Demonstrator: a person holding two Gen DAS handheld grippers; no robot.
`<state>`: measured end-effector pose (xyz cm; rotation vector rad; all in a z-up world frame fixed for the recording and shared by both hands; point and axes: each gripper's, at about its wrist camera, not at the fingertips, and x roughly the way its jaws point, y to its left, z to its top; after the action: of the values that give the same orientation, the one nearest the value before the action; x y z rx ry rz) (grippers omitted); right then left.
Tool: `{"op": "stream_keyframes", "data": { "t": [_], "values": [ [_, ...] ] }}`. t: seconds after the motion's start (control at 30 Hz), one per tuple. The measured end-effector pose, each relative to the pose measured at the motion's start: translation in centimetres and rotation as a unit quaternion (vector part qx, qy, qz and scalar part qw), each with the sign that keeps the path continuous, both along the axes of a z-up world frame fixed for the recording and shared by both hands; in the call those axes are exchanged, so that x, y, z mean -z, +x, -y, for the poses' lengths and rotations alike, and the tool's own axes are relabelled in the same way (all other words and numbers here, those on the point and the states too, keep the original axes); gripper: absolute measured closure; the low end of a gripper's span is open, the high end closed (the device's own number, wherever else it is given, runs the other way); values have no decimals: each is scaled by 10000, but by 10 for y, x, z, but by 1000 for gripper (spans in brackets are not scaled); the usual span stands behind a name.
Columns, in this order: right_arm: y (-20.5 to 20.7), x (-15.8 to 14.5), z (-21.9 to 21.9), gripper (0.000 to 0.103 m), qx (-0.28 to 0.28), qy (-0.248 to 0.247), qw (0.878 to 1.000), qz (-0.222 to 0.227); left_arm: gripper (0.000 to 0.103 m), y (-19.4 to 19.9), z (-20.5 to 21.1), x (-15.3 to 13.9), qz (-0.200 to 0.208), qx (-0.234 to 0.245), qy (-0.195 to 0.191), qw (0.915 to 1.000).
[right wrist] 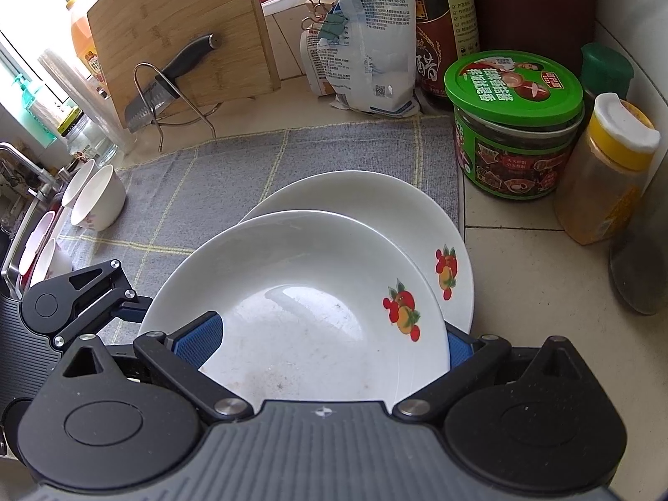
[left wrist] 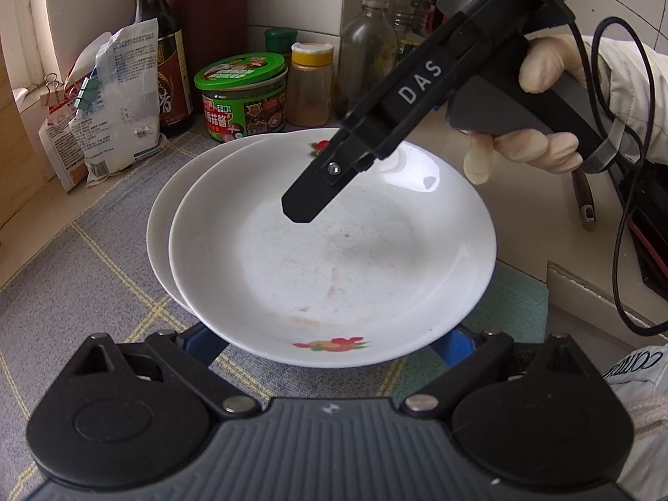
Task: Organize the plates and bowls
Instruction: 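Lower the floral plate onto the plate stack with the right tool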
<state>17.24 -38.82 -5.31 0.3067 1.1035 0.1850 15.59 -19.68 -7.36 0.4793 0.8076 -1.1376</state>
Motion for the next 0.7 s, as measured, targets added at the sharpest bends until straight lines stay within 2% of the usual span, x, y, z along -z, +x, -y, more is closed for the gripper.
{"op": "stream_keyframes", "data": {
  "t": [0.7],
  "values": [
    [7, 4, -2, 0, 126, -69, 9998, -149, 4, 9, 4, 2, -81, -1, 151, 9999]
  ]
}}
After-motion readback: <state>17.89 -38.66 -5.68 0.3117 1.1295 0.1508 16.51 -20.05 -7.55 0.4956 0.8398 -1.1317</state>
